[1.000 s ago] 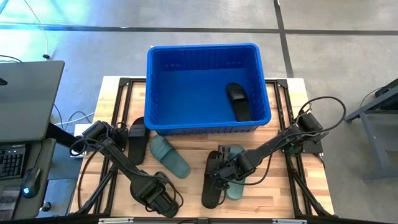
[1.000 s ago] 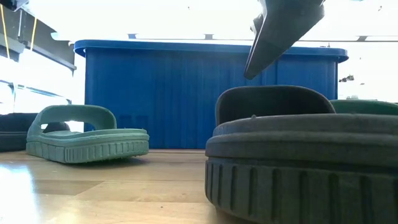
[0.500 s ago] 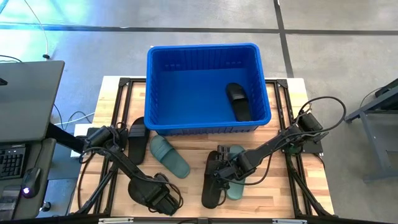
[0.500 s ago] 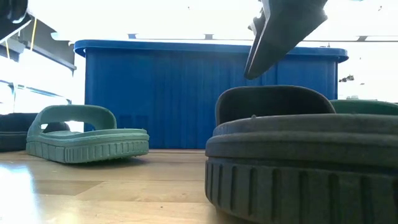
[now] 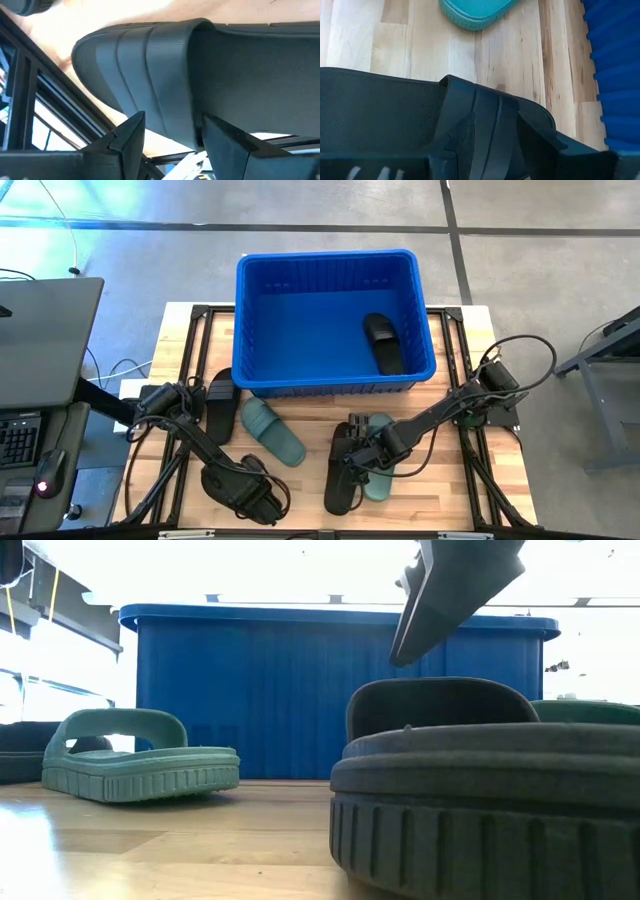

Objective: Pick and place slides into bin
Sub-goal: Put the black slide into the blue bin

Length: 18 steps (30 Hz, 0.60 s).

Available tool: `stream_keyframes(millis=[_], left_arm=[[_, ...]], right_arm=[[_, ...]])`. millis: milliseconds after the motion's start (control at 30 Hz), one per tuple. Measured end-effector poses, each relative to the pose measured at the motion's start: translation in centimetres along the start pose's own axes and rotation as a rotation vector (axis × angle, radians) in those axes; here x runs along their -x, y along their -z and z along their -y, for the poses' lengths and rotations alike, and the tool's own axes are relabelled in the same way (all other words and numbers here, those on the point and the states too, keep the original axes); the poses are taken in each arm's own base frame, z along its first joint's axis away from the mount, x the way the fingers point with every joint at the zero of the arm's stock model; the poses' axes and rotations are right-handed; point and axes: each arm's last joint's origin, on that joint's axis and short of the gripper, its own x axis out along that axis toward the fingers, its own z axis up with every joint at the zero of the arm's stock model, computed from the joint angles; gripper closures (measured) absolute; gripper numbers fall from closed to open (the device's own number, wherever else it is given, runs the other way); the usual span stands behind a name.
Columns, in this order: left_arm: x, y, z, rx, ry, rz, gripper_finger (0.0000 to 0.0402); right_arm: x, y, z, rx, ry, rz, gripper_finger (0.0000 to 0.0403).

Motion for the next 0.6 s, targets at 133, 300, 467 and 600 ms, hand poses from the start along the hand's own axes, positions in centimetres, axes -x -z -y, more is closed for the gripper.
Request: stream_keyframes(millis=[133,300,467,600], left_arm=[[0.0,0.0,-0.3,0.069,-0.028,0.003,0.0222],[0.0,0.0,-0.7,0.106,-0.070,0.012,0.0222],[-0.6,-0.2,-0.8,0.120,-0.094,0.011,0.0222],[-1.2,-0.4,-0.8,0.103,-0.107,-0.007,0.0222]], right_arm=[[0.0,0.0,0.0,0.000,-0.001,0.001,0.0269],[0.0,0.0,0.0,0.000,0.000,0.001,0.0269],[0.0,0.0,0.0,0.000,0.000,0.001,0.0269],[0.0,0.0,0.0,0.000,-0.001,0.001,0.0269]])
